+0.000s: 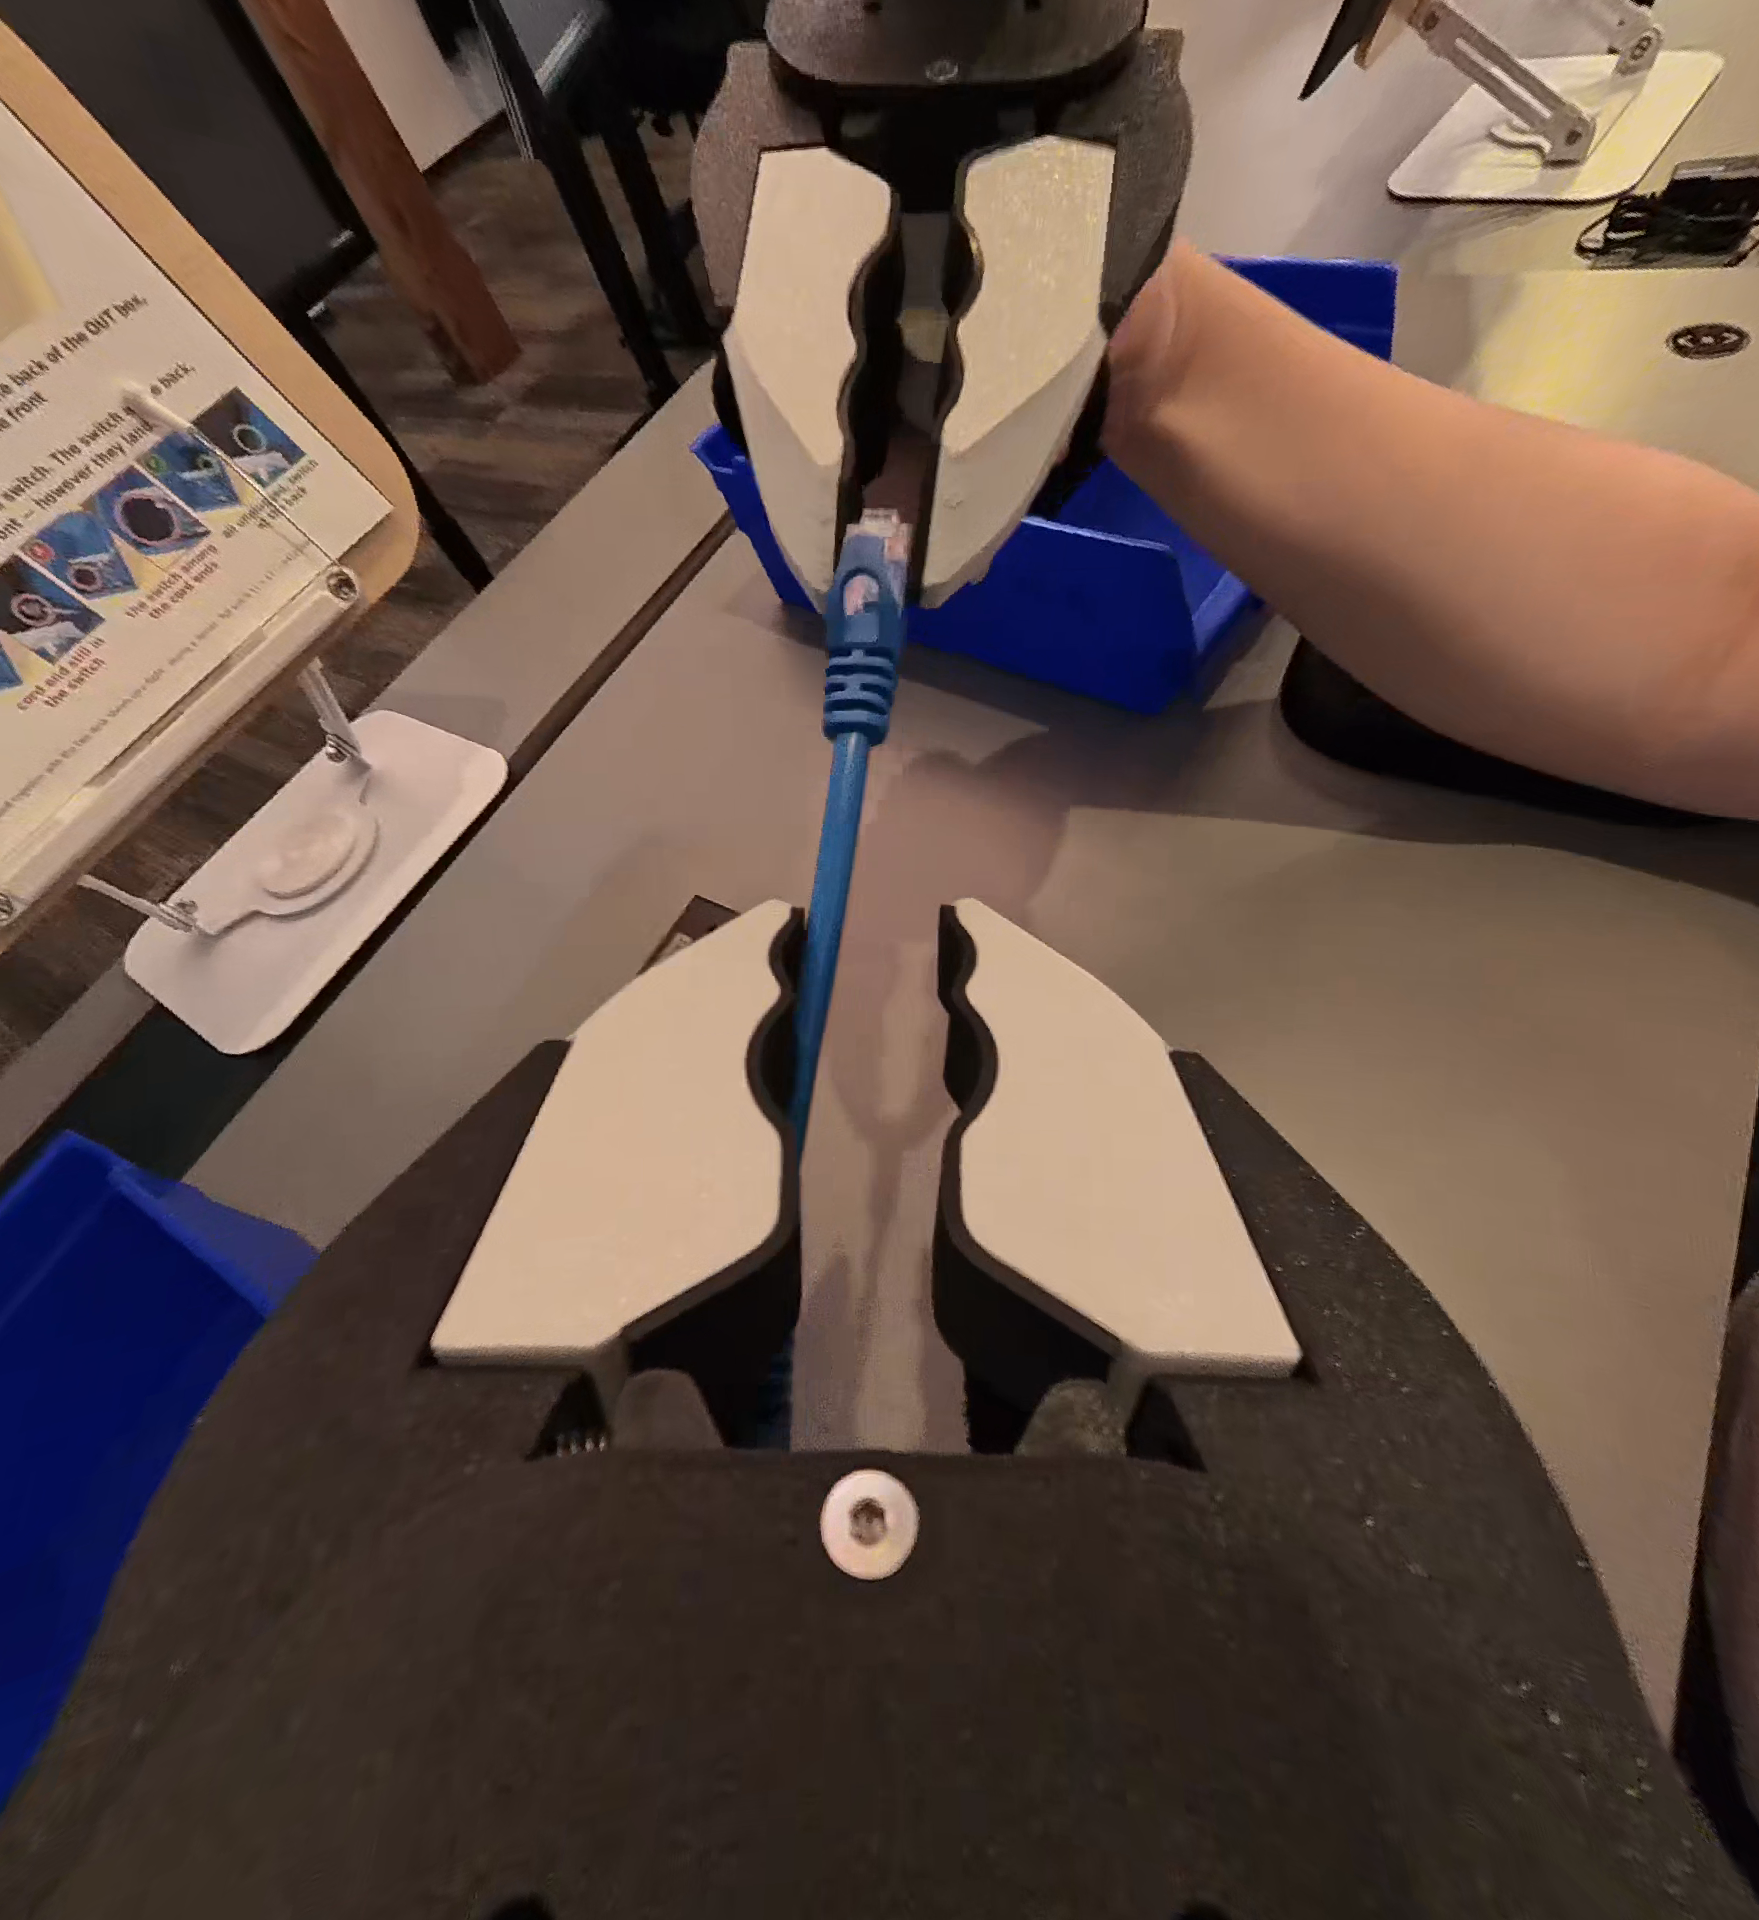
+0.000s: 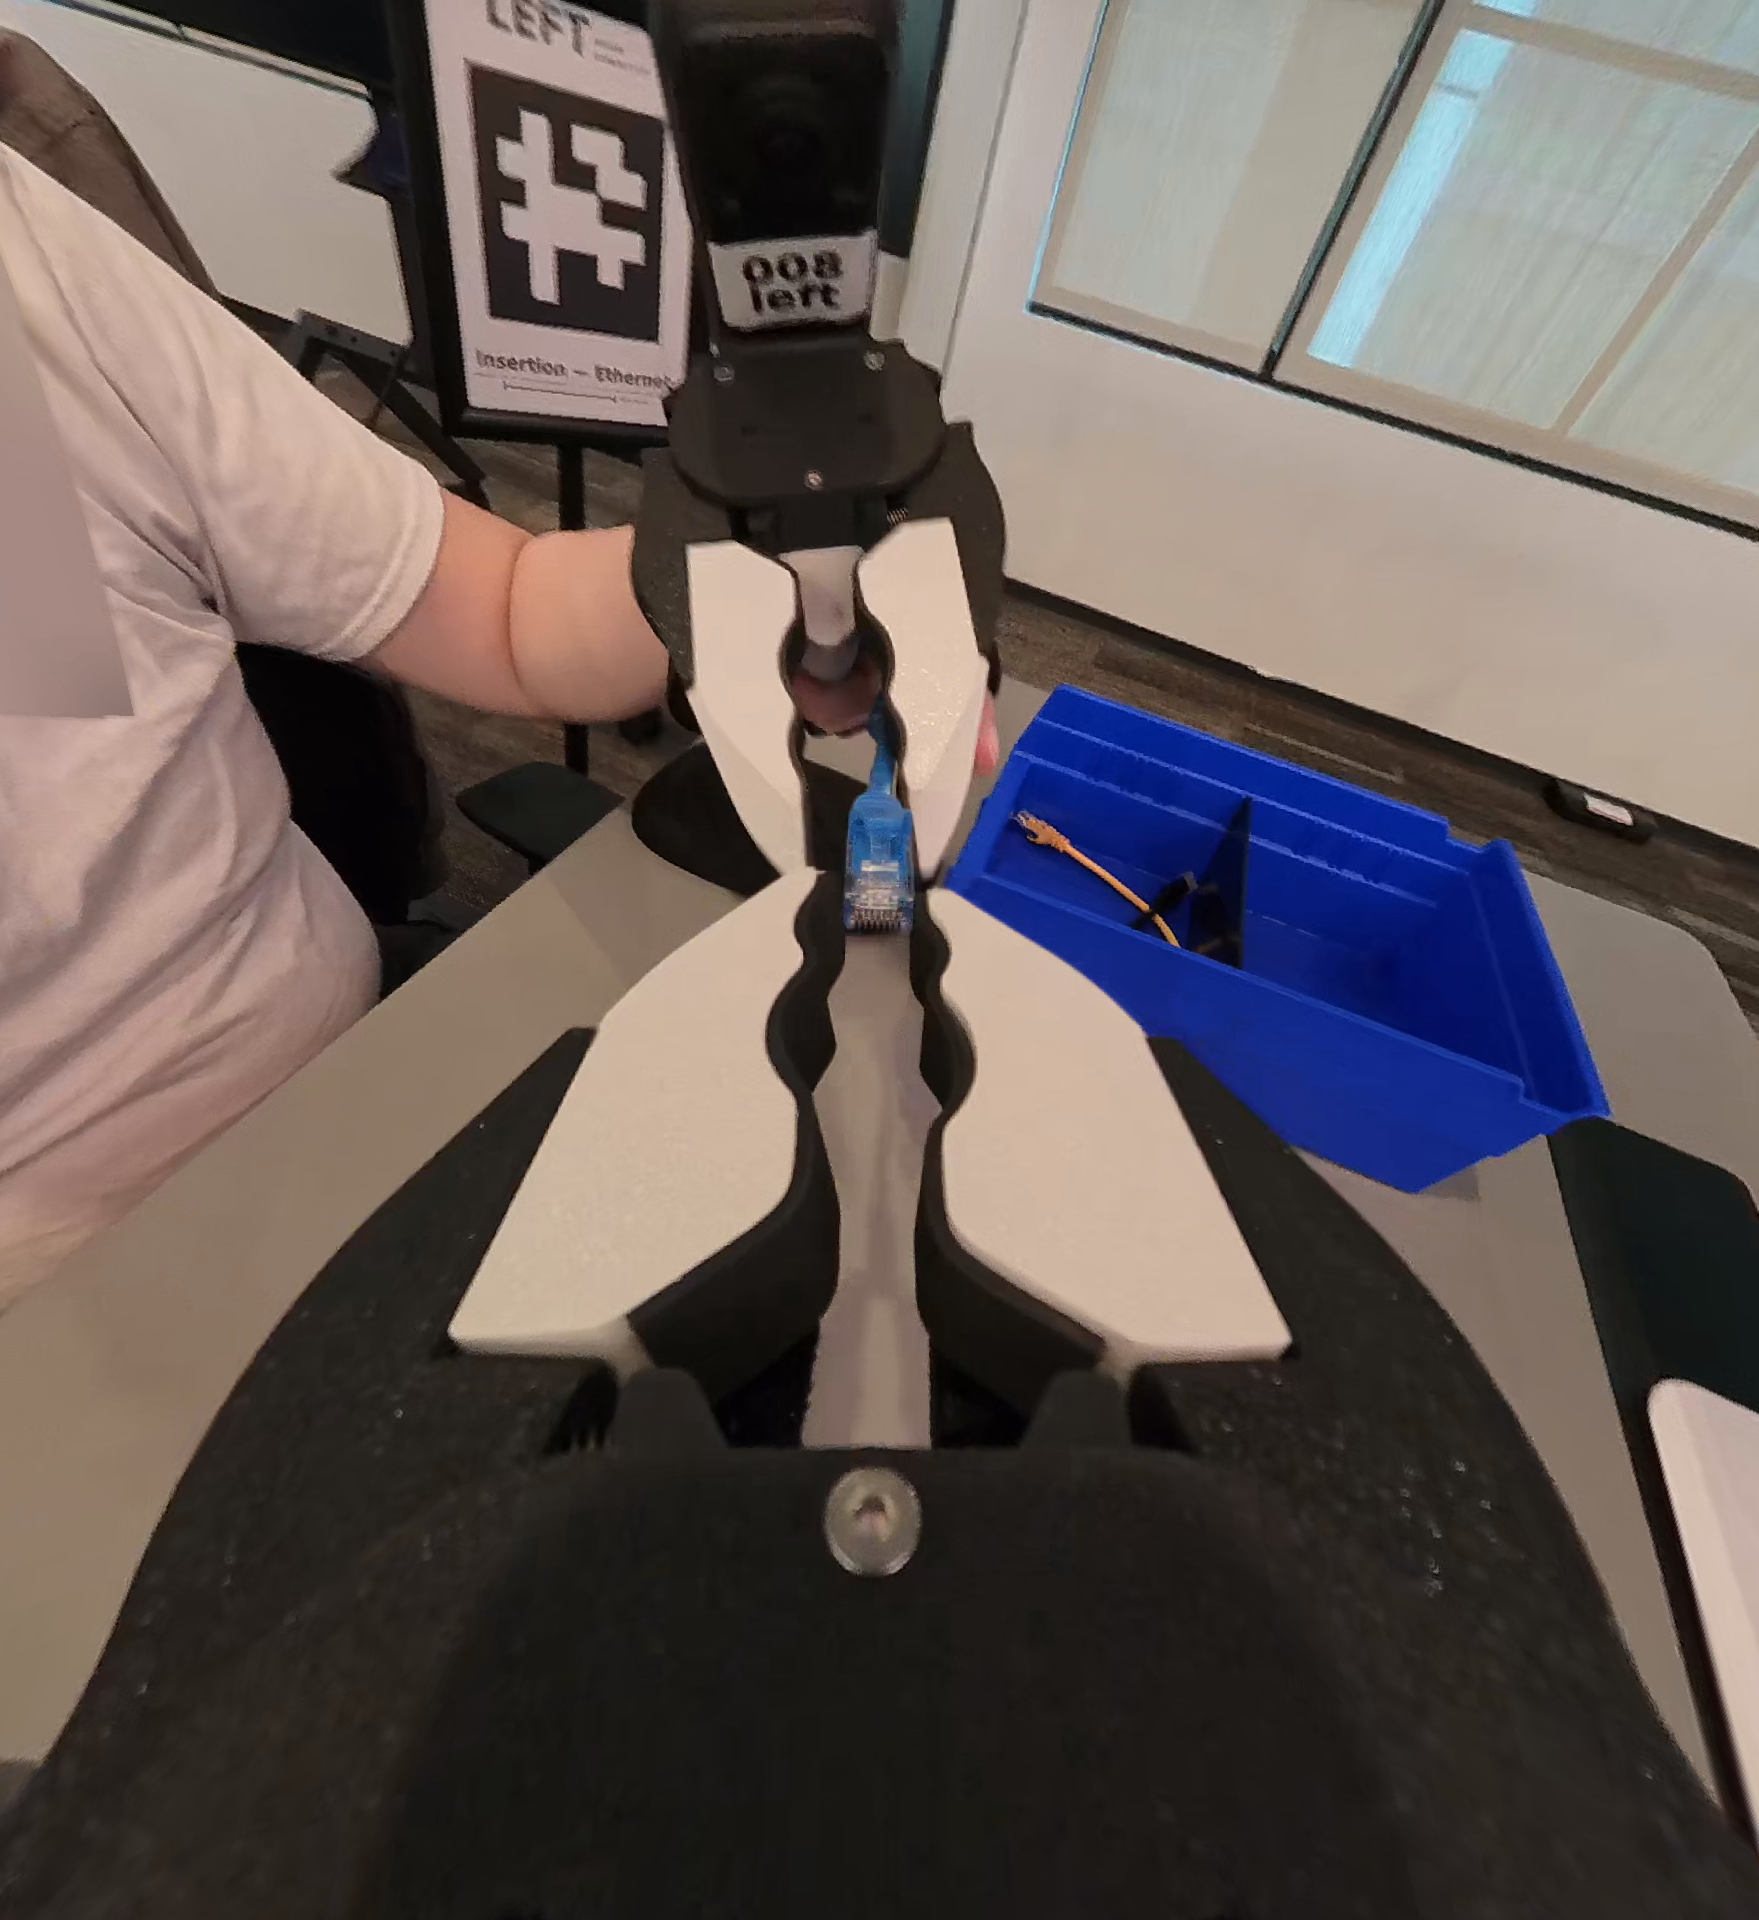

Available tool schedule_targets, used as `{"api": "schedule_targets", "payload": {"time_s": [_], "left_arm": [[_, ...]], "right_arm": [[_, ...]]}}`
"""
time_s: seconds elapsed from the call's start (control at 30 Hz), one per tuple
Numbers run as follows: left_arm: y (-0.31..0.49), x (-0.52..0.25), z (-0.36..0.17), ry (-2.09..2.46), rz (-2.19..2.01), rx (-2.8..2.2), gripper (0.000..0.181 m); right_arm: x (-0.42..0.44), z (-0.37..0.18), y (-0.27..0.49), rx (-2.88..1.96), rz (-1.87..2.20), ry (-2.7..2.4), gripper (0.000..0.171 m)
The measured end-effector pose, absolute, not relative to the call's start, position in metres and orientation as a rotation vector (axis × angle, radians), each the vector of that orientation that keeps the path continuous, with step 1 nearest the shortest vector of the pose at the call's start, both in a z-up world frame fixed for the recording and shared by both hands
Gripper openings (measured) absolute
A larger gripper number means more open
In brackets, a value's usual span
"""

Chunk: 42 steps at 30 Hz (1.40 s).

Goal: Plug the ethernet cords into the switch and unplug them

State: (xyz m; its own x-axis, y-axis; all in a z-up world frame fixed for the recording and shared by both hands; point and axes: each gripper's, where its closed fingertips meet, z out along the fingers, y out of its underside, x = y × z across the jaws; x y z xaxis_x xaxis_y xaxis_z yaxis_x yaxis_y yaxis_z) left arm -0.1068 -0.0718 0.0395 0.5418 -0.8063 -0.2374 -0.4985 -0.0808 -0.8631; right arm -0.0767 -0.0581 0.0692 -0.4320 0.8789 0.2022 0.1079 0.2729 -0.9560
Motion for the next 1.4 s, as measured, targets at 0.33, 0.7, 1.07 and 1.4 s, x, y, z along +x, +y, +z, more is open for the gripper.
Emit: {"api": "schedule_targets", "payload": {"time_s": [0.33, 0.7, 1.07, 1.4], "left_arm": [[-0.072, -0.099, 0.065, 1.051, -0.378, -1.605, 0.043], [-0.069, -0.084, 0.066, 0.979, -0.497, -1.476, 0.036], [-0.061, -0.082, 0.05, 0.977, -0.474, -1.538, 0.012], [-0.058, -0.084, 0.04, 1.037, -0.356, -1.592, 0.012]], "right_arm": [[-0.083, 0.062, -0.063, -0.897, 1.092, -1.816, 0.012], [-0.088, 0.078, -0.074, -0.765, 1.385, -1.708, 0.011], [-0.093, 0.063, -0.071, -0.833, 1.341, -1.761, 0.011], [-0.096, 0.058, -0.072, -0.908, 1.1, -1.828, 0.02]]}}
